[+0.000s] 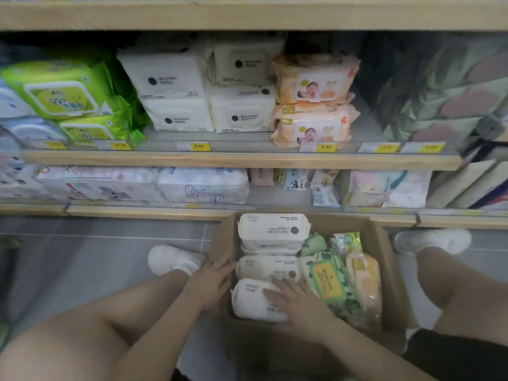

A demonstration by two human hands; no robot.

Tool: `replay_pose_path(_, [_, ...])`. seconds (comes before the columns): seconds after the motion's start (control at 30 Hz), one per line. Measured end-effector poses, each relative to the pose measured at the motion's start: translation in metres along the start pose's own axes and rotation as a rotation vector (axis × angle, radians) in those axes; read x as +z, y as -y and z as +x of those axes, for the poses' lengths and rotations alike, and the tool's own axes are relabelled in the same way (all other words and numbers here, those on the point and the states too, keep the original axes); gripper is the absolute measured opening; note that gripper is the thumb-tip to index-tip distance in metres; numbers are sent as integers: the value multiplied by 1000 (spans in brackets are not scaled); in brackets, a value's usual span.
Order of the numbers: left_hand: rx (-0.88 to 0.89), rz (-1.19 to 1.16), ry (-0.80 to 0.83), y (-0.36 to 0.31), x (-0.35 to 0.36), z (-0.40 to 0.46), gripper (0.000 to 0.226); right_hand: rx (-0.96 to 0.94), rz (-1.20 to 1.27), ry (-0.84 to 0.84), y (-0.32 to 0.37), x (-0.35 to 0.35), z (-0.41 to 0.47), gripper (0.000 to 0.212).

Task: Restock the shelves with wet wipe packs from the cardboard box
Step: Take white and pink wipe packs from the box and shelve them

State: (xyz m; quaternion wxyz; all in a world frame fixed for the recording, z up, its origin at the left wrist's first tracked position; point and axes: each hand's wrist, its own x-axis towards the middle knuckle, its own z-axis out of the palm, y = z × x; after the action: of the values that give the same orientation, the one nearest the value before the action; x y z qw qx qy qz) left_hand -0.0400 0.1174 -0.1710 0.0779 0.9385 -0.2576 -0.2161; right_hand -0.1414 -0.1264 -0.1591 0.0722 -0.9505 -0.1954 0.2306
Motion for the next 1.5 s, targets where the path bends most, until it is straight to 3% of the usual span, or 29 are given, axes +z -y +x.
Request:
replay_pose_path(0.1, [-9, -20, 15, 0, -2, 1, 55, 109, -90, 15, 2, 6, 13, 73])
replay_pose_path(0.2, [10, -62, 7, 1, -7, 5, 55, 103, -81, -63, -6, 3, 24, 64])
replay_pose_path(0.27, [27, -98, 19, 4, -11, 7, 55, 139, -91, 13, -5, 4, 26, 75])
replay_pose_path(0.43, [20, -110, 71, 6, -21, 10, 56, 216, 22, 8, 1, 1, 44, 94])
replay_pose_path(0.63, [48, -186, -221, -10, -59, 46, 48, 316, 222, -40, -7, -26, 32, 100])
replay_pose_path(0.8, [84, -237, -388, -24, -84, 87, 41, 447, 545, -256, -31, -79, -4, 108])
replay_pose_path(0.9, [107, -188, -296, -33, -81, 107, 46, 583, 668, -403, -60, -97, -27, 103])
replay_pose_path(1.07, [67, 20, -70, -54, -53, 126, 100, 797, 720, -491, -110, -90, -51, 102])
replay_pose_path(1.17, [48, 139, 18, -58, -24, 131, 114, 872, 765, -465, -125, -69, -56, 101])
replay_pose_path(1.27, [75, 200, -75, -58, -11, 136, 119, 956, 918, -444, -130, -49, -51, 101])
replay_pose_path(1.33, [135, 281, -158, -55, -13, 143, 111, 1002, 1015, -470, -133, -43, -48, 102])
replay_pose_path(1.5, [66, 393, -38, -65, -23, 152, 102, 988, 989, -471, -135, -41, -44, 97])
